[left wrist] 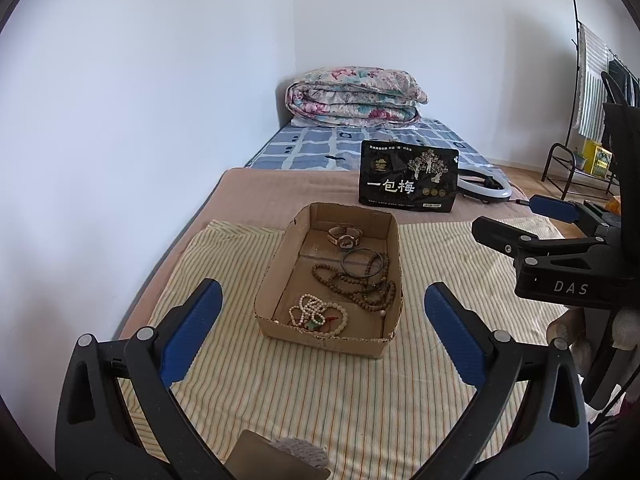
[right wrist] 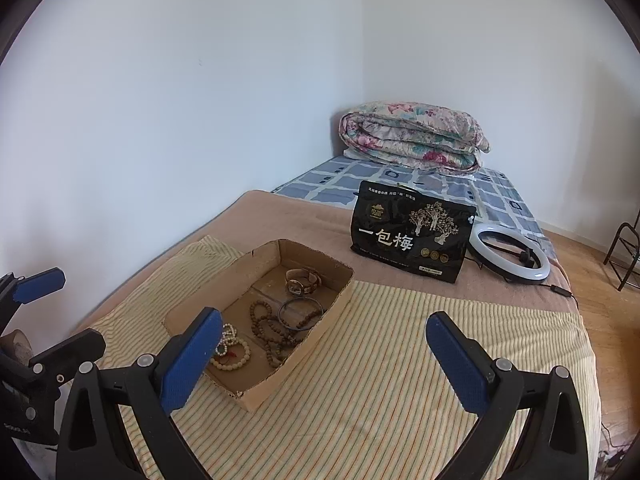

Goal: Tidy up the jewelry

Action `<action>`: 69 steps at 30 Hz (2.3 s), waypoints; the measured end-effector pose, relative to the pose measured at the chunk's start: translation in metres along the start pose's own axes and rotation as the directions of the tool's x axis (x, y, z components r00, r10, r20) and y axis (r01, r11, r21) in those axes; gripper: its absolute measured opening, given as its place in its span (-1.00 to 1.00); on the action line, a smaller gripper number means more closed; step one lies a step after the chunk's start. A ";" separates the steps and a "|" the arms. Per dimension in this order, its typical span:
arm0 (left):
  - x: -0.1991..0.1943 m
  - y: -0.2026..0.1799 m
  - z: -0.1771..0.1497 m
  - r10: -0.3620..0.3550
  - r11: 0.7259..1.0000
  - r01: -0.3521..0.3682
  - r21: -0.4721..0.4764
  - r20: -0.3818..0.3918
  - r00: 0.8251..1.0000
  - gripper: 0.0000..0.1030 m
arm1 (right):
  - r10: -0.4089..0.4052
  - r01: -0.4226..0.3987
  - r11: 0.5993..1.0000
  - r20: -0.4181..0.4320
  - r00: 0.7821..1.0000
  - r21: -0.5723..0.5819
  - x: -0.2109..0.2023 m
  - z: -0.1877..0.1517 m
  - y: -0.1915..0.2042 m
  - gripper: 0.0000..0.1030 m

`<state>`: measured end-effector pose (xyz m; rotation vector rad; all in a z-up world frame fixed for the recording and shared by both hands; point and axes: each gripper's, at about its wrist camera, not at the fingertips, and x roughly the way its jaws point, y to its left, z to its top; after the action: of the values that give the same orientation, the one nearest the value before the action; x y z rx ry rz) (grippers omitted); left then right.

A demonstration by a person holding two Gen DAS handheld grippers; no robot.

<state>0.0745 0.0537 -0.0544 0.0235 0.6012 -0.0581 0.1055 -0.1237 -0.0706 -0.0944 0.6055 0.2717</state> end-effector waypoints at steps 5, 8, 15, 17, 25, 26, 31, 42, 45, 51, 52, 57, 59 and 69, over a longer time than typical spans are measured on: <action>0.000 0.000 0.000 0.000 1.000 0.000 0.001 0.000 1.000 0.99 | -0.002 0.002 1.000 0.004 1.000 0.002 0.000 0.000 0.000 0.99; -0.001 -0.001 -0.001 -0.003 1.000 0.003 0.005 0.000 1.000 0.99 | 0.000 0.000 1.000 0.003 1.000 0.002 -0.001 0.000 0.000 0.99; -0.002 -0.004 -0.002 -0.003 1.000 0.003 0.011 0.005 1.000 0.99 | -0.005 0.005 1.000 0.008 1.000 0.006 -0.003 0.000 -0.002 0.99; -0.002 -0.004 -0.002 -0.003 1.000 0.003 0.011 0.005 1.000 0.99 | -0.005 0.005 1.000 0.008 1.000 0.005 -0.004 0.000 -0.003 0.99; -0.002 -0.006 -0.001 -0.006 1.000 0.006 0.009 0.002 1.000 0.99 | -0.004 0.004 1.000 0.005 1.000 0.003 -0.003 -0.001 -0.003 0.99; -0.002 -0.006 -0.001 -0.007 1.000 0.007 0.008 0.002 1.000 0.99 | -0.003 0.003 1.000 0.005 1.000 0.001 -0.003 -0.001 -0.003 0.99; -0.003 -0.007 -0.001 -0.009 1.000 0.009 0.007 0.001 1.000 0.99 | -0.002 0.002 1.000 0.004 1.000 0.002 -0.003 -0.001 -0.003 0.99; -0.004 -0.009 -0.001 -0.010 1.000 0.010 0.009 -0.001 1.000 0.99 | -0.002 0.002 1.000 0.003 1.000 -0.001 -0.003 -0.002 -0.003 0.99; -0.004 -0.009 -0.001 -0.011 1.000 0.011 0.007 -0.002 1.000 0.99 | -0.002 0.002 1.000 0.004 1.000 -0.001 -0.003 -0.002 -0.003 0.99; -0.004 -0.009 -0.002 -0.010 1.000 0.010 0.008 -0.002 1.000 0.99 | -0.002 0.002 1.000 0.003 1.000 0.000 -0.003 -0.002 -0.002 0.99; -0.004 -0.009 -0.002 -0.009 1.000 0.009 0.008 -0.002 1.000 0.99 | -0.001 0.001 1.000 0.003 1.000 0.001 -0.003 -0.002 -0.002 0.99; -0.004 -0.009 -0.002 -0.010 1.000 0.010 0.006 -0.004 1.000 0.99 | 0.002 -0.002 1.000 0.002 1.000 0.003 -0.003 -0.003 -0.004 0.99; -0.005 -0.009 -0.003 -0.009 1.000 0.009 0.008 -0.003 1.000 0.99 | 0.003 -0.003 1.000 0.002 1.000 0.002 -0.003 -0.003 -0.004 0.99; -0.005 -0.009 -0.003 -0.009 1.000 0.009 0.007 -0.002 1.000 0.99 | 0.003 -0.003 1.000 0.003 1.000 0.002 -0.003 -0.003 -0.003 0.99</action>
<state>0.0685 0.0446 -0.0539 0.0273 0.6033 -0.0689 0.1026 -0.1280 -0.0712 -0.0906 0.6028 0.2745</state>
